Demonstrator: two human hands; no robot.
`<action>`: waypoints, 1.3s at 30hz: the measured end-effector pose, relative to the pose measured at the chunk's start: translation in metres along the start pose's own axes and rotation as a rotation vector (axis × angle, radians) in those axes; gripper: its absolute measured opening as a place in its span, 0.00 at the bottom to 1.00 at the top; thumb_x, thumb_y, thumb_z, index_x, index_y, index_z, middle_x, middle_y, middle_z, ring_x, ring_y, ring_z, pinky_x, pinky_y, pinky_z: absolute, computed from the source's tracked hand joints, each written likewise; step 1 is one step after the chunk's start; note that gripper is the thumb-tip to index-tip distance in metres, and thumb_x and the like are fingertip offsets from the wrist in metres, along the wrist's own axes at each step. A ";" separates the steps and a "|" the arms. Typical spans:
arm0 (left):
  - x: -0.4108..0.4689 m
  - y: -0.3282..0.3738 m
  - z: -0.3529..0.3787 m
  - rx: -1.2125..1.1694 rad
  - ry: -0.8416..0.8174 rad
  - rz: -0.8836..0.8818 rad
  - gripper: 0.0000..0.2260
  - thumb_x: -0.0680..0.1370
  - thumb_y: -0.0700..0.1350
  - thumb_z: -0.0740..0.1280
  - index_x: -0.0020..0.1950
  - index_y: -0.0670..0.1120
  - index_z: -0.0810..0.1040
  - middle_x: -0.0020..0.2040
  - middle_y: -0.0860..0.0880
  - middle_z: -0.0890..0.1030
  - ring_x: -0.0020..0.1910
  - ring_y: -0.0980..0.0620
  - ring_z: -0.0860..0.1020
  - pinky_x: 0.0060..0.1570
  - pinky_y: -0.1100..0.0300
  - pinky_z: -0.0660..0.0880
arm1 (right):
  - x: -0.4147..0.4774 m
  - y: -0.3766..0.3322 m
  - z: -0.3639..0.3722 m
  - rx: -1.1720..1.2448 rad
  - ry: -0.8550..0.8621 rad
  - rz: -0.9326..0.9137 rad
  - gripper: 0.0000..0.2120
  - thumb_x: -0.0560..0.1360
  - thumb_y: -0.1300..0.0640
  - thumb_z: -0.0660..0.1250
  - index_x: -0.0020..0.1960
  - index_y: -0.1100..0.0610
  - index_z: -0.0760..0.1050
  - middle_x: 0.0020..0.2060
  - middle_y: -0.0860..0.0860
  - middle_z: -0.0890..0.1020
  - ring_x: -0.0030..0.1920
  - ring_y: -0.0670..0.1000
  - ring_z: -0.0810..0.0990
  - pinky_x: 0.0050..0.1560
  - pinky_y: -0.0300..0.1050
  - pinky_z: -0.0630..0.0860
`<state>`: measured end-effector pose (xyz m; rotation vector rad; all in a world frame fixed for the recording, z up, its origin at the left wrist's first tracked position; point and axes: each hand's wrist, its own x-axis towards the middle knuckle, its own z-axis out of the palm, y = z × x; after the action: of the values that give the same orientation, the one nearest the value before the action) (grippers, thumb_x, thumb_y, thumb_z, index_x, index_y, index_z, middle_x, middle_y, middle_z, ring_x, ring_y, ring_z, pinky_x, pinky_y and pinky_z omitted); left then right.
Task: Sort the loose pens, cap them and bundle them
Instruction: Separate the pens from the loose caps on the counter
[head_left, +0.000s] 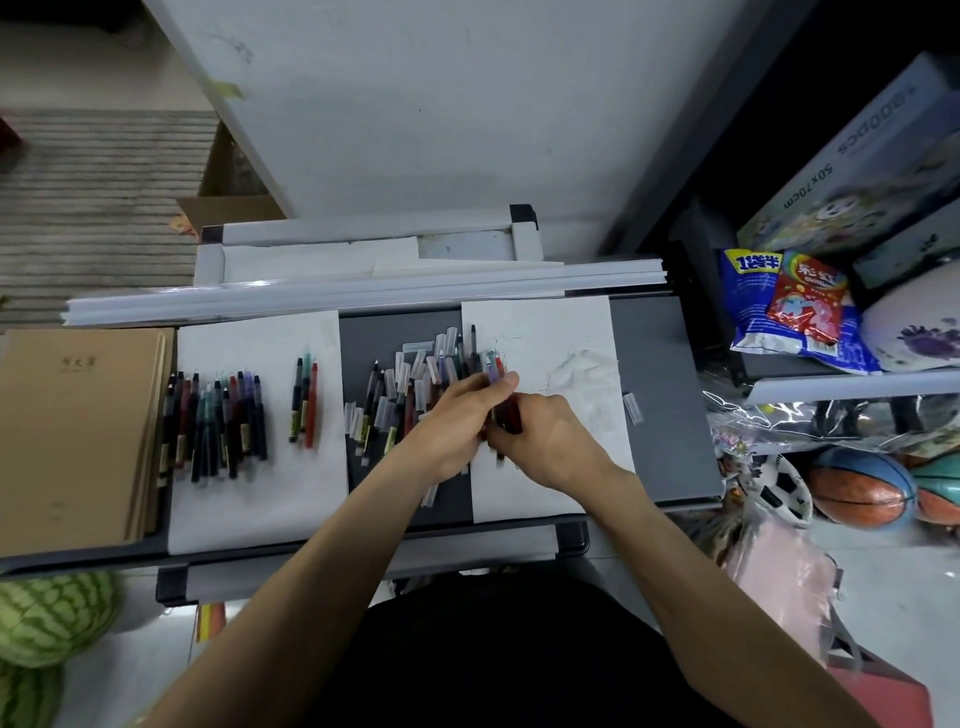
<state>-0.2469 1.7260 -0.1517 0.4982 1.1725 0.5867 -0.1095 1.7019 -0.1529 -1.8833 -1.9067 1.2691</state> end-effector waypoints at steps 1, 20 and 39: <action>-0.002 -0.002 -0.004 -0.032 0.008 -0.018 0.11 0.84 0.47 0.68 0.61 0.40 0.81 0.52 0.45 0.86 0.54 0.49 0.83 0.55 0.57 0.77 | -0.001 -0.004 0.003 -0.020 -0.013 -0.003 0.07 0.77 0.51 0.68 0.41 0.51 0.77 0.32 0.47 0.82 0.33 0.46 0.80 0.30 0.36 0.71; -0.063 -0.012 -0.133 -0.491 0.276 0.100 0.10 0.88 0.48 0.57 0.52 0.44 0.71 0.41 0.46 0.78 0.42 0.46 0.82 0.44 0.47 0.81 | -0.008 -0.073 0.087 0.142 -0.006 -0.047 0.12 0.79 0.44 0.71 0.50 0.53 0.84 0.36 0.47 0.85 0.36 0.47 0.83 0.42 0.51 0.82; -0.107 0.002 -0.253 -0.486 0.336 0.034 0.10 0.87 0.46 0.61 0.49 0.43 0.74 0.39 0.46 0.76 0.35 0.50 0.75 0.41 0.53 0.76 | 0.104 -0.173 0.179 -0.174 0.089 0.066 0.15 0.77 0.57 0.68 0.34 0.56 0.68 0.32 0.53 0.75 0.32 0.55 0.78 0.30 0.44 0.73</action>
<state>-0.5163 1.6715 -0.1550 0.0014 1.2820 0.9793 -0.3728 1.7447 -0.1951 -2.0649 -1.9821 1.0471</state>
